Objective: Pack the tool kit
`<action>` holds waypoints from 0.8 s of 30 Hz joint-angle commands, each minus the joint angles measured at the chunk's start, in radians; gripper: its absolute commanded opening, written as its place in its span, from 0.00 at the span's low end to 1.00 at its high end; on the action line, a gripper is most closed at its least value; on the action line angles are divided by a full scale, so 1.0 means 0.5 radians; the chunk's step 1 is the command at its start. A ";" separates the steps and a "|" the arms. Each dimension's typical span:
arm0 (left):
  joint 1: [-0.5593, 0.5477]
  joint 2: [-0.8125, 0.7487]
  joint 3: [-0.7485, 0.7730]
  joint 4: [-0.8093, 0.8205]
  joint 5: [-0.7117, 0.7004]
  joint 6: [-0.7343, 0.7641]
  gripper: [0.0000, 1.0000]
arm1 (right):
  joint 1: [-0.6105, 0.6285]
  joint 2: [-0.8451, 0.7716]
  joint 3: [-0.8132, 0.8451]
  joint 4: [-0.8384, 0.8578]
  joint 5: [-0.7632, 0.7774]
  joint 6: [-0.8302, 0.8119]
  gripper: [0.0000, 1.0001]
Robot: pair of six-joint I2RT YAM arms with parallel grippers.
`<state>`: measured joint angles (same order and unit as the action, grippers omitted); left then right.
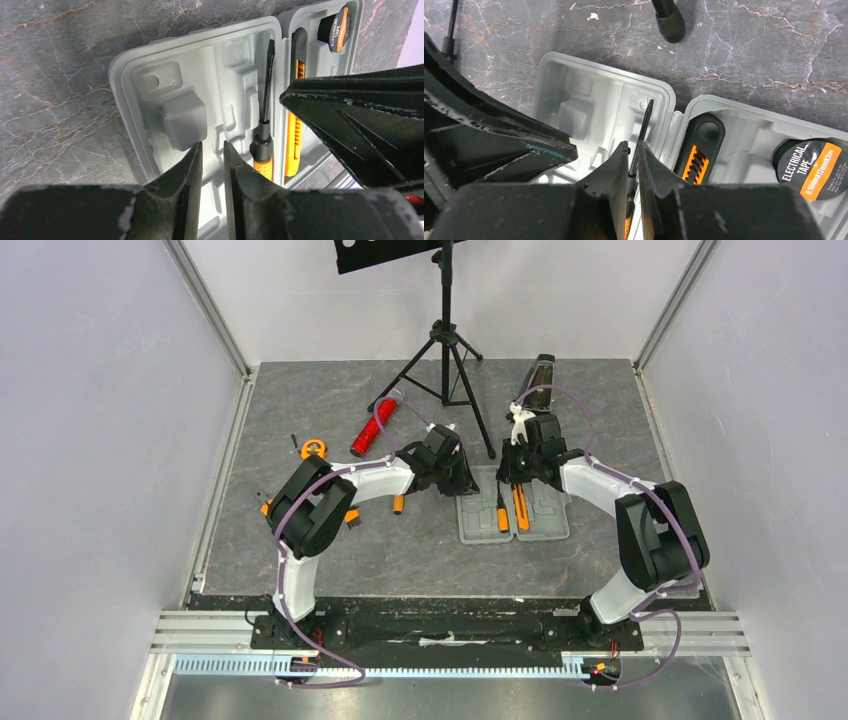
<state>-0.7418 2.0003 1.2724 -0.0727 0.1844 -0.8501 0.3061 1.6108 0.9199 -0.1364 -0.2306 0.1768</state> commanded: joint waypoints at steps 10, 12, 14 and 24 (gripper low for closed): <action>0.000 -0.093 -0.029 0.041 -0.022 0.081 0.28 | 0.032 0.118 0.132 0.076 0.078 0.048 0.16; -0.007 -0.101 -0.028 0.037 -0.034 0.105 0.28 | 0.032 0.136 0.144 0.076 0.103 0.055 0.16; -0.018 -0.108 -0.026 0.021 -0.064 0.131 0.28 | 0.032 0.157 0.160 0.075 0.130 0.061 0.16; -0.026 -0.110 -0.027 -0.016 -0.121 0.155 0.28 | 0.041 0.200 0.137 0.079 0.170 0.083 0.14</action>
<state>-0.7506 1.9923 1.2659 -0.0746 0.1646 -0.8272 0.3187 1.7092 0.9695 -0.1261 -0.1711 0.2073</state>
